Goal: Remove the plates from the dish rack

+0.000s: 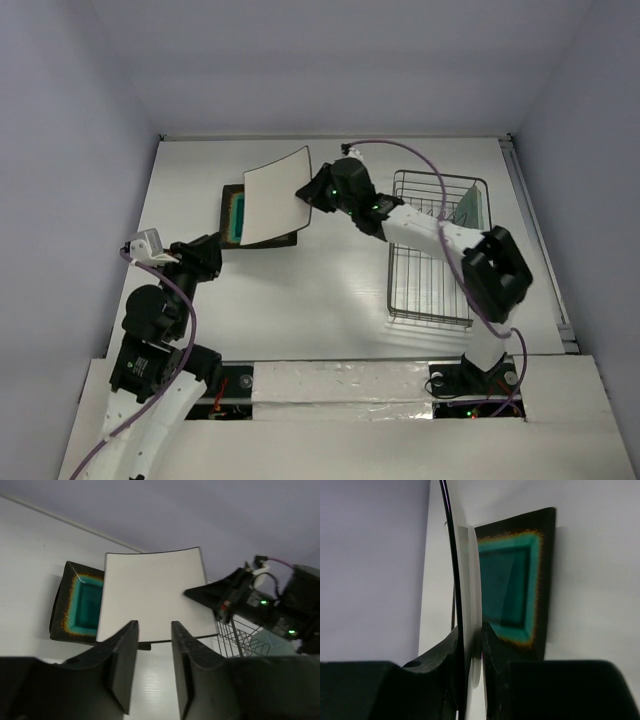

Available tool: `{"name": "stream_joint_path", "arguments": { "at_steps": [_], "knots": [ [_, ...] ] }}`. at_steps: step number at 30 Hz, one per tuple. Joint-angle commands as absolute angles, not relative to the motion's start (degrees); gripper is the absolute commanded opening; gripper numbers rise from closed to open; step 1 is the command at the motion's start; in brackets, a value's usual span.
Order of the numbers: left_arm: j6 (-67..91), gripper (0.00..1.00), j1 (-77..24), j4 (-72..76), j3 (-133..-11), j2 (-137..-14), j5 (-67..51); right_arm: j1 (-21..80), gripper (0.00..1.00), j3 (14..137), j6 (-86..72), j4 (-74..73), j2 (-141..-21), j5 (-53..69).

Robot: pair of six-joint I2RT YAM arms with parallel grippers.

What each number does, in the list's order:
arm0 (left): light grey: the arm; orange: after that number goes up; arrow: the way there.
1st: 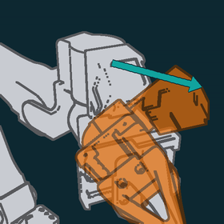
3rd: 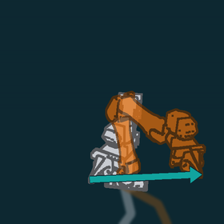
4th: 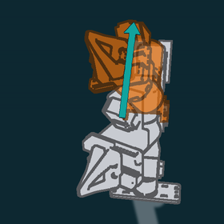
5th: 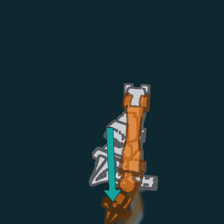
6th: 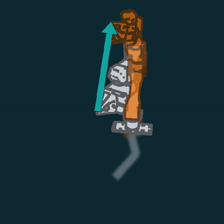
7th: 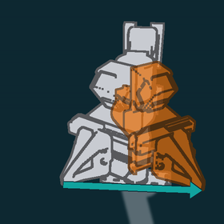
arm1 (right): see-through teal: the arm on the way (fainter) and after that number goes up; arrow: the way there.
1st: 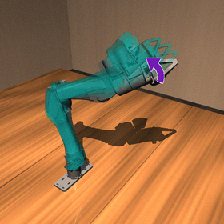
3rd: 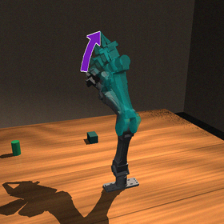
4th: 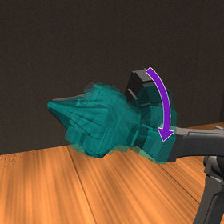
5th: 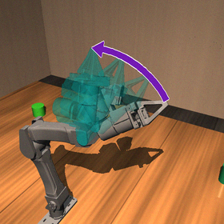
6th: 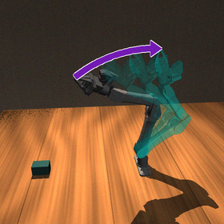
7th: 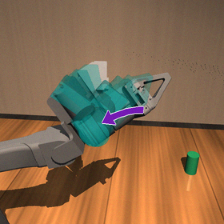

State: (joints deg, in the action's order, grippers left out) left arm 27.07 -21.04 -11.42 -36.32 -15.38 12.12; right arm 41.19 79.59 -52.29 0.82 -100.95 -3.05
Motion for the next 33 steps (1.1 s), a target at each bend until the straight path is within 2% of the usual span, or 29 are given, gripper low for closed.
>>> {"name": "stream_joint_path", "arguments": {
  "at_steps": [1,6,13,16,18,22,25,29,33],
  "knots": [
    [26.7,0.28,-21.3,-9.0,-35.6,-12.5,11.9,43.1,0.00,87.5,-62.9,28.6,-103.7,-5.0],
    [27.2,0.24,-21.3,-8.4,-35.2,-12.7,11.9,44.9,0.00,90.7,-70.7,36.0,-114.3,-4.4],
    [27.3,0.25,-21.3,-8.3,-35.2,-14.2,11.9,45.4,0.00,93.7,-72.2,35.9,-120.1,-4.4],
    [27.2,0.26,-21.3,-8.1,-35.2,-13.4,11.9,45.4,0.05,94.0,-72.2,34.8,-121.1,-3.9],
    [27.2,0.26,-21.3,-8.1,-35.2,-13.1,11.9,45.4,0.16,94.2,-72.3,33.8,-121.7,-3.3],
    [27.2,0.27,-21.3,-8.2,-35.2,-12.7,11.9,45.4,0.43,97.7,-69.0,21.2,-122.4,-1.4],
    [27.2,0.27,-21.3,-8.2,-35.2,-12.4,11.9,45.4,0.50,103.4,-64.9,10.0,-124.4,-0.4],
    [27.2,0.27,-21.3,-8.3,-35.2,-12.0,11.9,45.4,0.70,111.8,-57.9,-5.9,-127.4,1.5],
    [27.3,0.28,-21.3,-8.1,-35.2,-11.9,11.9,45.4,0.83,116.2,-53.7,-16.9,-129.6,0.7]
  ]
}}
